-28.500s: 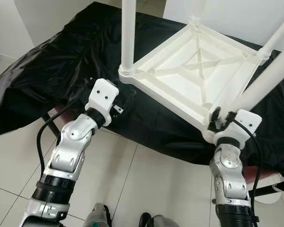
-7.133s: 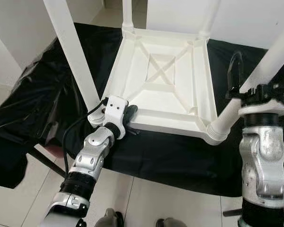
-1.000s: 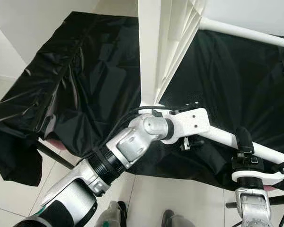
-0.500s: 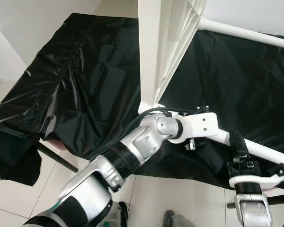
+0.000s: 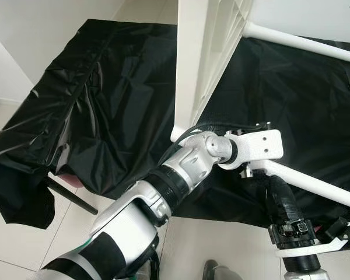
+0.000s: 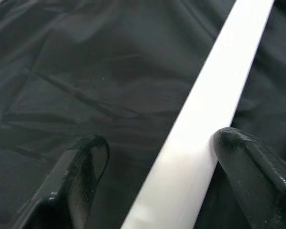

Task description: Building children table

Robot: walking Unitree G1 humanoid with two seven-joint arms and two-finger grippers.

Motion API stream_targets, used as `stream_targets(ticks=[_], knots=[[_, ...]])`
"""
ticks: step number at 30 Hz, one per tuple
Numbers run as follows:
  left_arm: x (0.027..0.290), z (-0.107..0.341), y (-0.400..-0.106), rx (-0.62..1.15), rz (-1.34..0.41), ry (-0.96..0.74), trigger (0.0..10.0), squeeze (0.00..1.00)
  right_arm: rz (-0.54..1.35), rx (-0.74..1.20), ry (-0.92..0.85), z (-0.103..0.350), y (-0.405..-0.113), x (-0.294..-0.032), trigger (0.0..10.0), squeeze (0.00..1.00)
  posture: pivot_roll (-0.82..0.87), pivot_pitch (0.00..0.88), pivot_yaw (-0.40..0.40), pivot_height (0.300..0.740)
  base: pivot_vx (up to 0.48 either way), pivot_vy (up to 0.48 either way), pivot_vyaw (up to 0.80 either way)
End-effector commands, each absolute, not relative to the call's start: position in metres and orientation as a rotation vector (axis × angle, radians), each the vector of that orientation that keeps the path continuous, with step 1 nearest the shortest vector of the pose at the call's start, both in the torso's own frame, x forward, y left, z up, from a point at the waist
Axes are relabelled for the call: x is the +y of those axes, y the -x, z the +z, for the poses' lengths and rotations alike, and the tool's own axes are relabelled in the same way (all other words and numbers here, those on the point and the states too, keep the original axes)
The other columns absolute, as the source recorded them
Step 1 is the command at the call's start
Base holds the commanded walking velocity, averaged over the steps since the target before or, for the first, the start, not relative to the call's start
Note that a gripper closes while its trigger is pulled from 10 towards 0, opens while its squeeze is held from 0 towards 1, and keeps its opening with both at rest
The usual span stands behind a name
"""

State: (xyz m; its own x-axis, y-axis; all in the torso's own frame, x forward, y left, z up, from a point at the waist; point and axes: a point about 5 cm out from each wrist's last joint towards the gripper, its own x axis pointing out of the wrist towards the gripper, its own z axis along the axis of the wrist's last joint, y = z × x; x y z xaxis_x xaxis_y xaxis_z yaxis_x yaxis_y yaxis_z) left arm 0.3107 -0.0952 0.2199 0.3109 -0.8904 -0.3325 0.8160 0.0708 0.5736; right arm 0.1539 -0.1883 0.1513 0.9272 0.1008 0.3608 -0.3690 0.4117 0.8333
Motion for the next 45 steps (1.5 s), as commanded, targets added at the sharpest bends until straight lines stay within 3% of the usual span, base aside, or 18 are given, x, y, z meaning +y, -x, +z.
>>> stream_targets(ticks=[1,4,9,11,15,20,29,32,45], knots=[[-0.09,0.234,-0.328,-0.267,-0.869,-0.682,10.0,0.0,0.263,-0.276,-1.054,0.151,-0.153,-0.197,10.0,0.0,0.03,0.201,0.091,0.74,0.0,0.0,0.0],[-0.091,0.238,-0.324,-0.273,-0.939,-0.615,10.0,0.0,0.269,-0.285,-0.869,0.163,-0.167,-0.21,10.0,0.0,0.04,0.198,0.095,0.74,0.0,0.0,0.0],[-0.091,0.24,-0.321,-0.264,-0.986,-0.562,10.0,0.0,0.284,-0.279,-0.773,0.169,-0.173,-0.214,10.0,0.0,0.04,0.198,0.092,0.74,0.0,0.0,0.0],[-0.084,0.245,-0.318,-0.253,-1.045,-0.481,10.0,0.0,0.31,-0.286,-0.617,0.18,-0.181,-0.223,10.0,0.0,0.05,0.195,0.082,0.74,0.0,0.0,0.0],[-0.079,0.248,-0.317,-0.247,-1.073,-0.428,10.0,0.0,0.333,-0.292,-0.555,0.186,-0.184,-0.226,10.0,0.0,0.05,0.194,0.078,0.74,0.0,0.0,0.0],[-0.042,0.264,-0.307,-0.256,-1.179,-0.243,10.0,0.0,0.452,-0.26,-0.269,0.203,-0.202,-0.225,10.0,0.0,0.07,0.191,0.057,0.74,0.0,0.0,0.0],[-0.002,0.264,-0.298,-0.221,-1.151,-0.104,10.0,0.0,0.524,-0.194,0.054,0.21,-0.219,-0.226,10.0,0.0,0.08,0.181,0.026,0.74,0.0,0.0,0.0],[0.01,0.262,-0.294,-0.207,-1.129,-0.085,10.0,0.0,0.543,-0.171,0.201,0.209,-0.225,-0.227,10.0,0.0,0.09,0.179,0.014,0.74,0.0,0.0,0.0],[0.031,0.247,-0.278,-0.116,-1.092,-0.123,10.0,0.0,0.628,-0.082,0.419,0.207,-0.24,-0.237,10.0,0.0,0.09,0.188,-0.006,0.74,0.0,0.0,0.0]])
